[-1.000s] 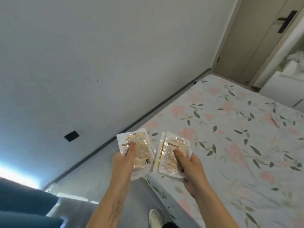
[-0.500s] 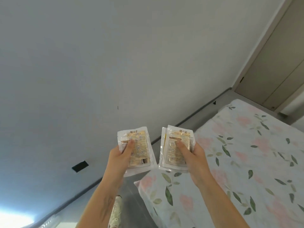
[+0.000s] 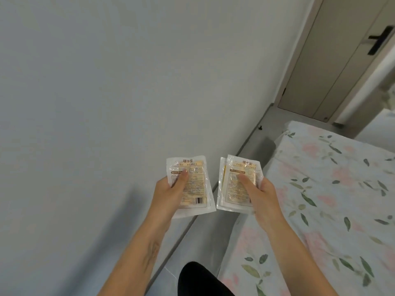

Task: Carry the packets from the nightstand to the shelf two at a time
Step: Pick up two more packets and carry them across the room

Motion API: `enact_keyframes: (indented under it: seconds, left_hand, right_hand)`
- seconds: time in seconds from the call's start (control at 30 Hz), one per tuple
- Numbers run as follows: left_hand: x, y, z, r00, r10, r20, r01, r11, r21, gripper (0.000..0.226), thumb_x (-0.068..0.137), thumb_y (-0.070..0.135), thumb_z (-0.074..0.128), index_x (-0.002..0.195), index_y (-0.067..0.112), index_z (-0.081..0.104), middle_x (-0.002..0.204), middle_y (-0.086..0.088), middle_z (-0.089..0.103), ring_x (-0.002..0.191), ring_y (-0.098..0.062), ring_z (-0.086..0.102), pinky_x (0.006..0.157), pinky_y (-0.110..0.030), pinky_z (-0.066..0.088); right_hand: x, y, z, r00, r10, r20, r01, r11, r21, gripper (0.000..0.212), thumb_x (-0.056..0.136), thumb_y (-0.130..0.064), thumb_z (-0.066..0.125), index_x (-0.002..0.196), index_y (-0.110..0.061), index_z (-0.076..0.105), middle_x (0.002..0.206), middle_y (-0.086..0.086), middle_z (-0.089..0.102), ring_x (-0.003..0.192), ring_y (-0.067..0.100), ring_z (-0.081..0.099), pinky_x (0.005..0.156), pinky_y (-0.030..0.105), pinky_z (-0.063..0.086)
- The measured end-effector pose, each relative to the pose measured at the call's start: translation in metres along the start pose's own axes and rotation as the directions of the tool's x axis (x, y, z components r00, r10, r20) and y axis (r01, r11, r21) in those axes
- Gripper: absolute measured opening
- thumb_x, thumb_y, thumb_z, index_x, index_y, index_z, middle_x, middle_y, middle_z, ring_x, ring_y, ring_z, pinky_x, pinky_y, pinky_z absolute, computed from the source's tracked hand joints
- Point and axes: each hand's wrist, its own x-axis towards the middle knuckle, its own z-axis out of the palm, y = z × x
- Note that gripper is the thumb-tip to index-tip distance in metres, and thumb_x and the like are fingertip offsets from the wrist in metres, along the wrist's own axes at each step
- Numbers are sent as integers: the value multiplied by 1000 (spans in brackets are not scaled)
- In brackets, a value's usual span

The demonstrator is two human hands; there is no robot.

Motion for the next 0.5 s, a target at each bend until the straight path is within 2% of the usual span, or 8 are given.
enact_keyframes:
  seconds: [0.1,0.17,0.33,0.4,0.5]
  left_hand:
    - [38,12,15,998,15,69,-16,1000,18,17,96,31,56,90,23,71,73,14,74,69,0,71,54,-9,50]
    - [60,17,28,994,-4,108,2,1000,18,17,95,32,57,92,24,71,77,13,75,73,-2,72,59,-12,51]
    - [130,31,73,976,-56,209,51,998,30,17,94,33,58,93,22,71,80,10,76,75,-7,73,65,-21,54]
    - [166,38,100,964,-74,254,64,997,48,18,93,33,58,95,21,72,82,8,77,78,-9,73,71,-27,56]
    - [229,50,150,951,-81,298,65,996,66,20,94,34,58,98,20,72,87,5,77,83,-12,74,78,-31,57]
  right_hand:
    - [27,-14,4,998,-56,-42,55,998,-26,17,92,-21,64,108,-19,69,98,-4,76,87,11,73,69,21,56]
    - [46,-22,4,994,-89,-64,87,995,-42,15,93,-21,63,107,-21,69,97,-6,76,87,9,73,66,18,56]
    - [113,-37,-7,982,-115,-150,112,993,-30,14,93,-18,63,105,-21,69,99,-3,76,89,14,73,77,32,58]
    - [151,-42,-17,974,-107,-199,107,994,-13,14,93,-18,63,105,-21,69,100,-2,76,89,14,73,77,31,58]
    - [217,-53,-37,958,-96,-272,104,994,15,13,91,-19,65,104,-20,69,96,-3,77,84,12,74,68,24,57]
